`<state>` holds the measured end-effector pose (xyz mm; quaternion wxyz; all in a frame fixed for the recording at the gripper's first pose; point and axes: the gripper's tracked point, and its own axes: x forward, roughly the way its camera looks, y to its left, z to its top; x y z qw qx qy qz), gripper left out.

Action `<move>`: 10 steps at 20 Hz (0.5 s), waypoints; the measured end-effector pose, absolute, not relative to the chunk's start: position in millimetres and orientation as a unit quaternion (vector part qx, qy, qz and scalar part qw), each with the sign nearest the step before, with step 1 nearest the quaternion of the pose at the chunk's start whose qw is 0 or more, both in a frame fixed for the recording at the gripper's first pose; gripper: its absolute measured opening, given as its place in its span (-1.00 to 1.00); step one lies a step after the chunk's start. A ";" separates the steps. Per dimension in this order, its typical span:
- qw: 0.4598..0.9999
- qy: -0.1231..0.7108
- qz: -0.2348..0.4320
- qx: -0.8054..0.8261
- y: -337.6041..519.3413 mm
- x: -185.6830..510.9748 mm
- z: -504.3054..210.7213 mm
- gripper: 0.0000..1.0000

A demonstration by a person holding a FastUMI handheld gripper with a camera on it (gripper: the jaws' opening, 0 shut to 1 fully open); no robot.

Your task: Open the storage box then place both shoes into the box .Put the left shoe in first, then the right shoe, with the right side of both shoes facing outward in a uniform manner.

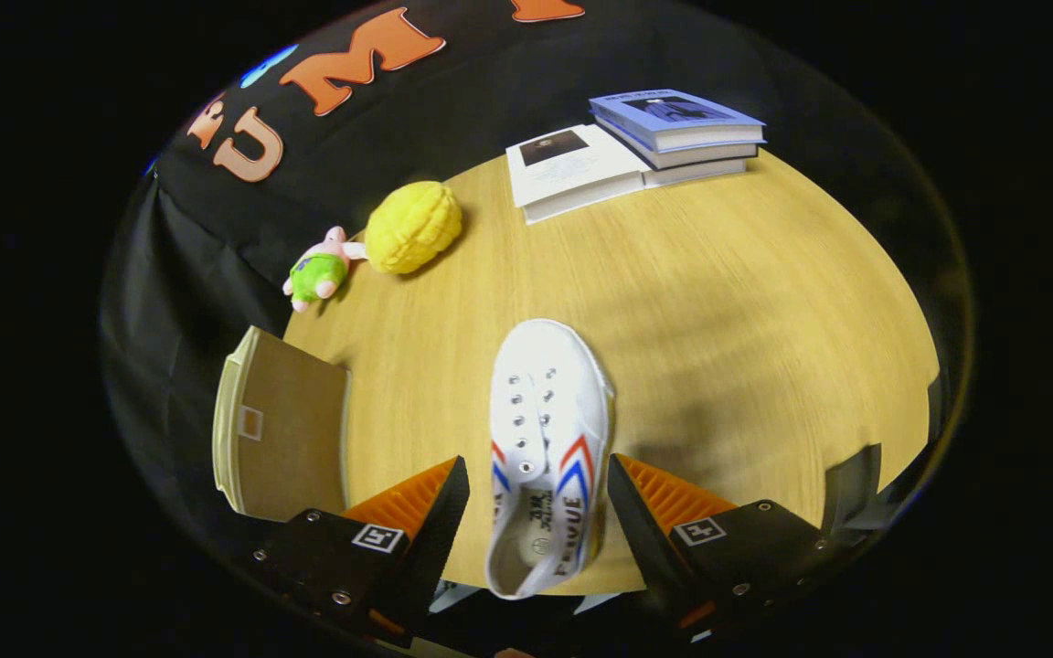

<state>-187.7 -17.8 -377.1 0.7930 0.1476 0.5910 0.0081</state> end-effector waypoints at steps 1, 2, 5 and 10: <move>0.785 0.603 0.003 0.145 -22.1 -196.4 -385.5 0.83; 0.778 0.612 0.002 0.145 -23.0 -203.7 -392.4 0.83; 0.769 0.624 0.000 0.138 -18.2 -215.4 -409.8 0.83; 0.777 0.620 0.011 0.106 -10.7 -202.7 -416.4 0.61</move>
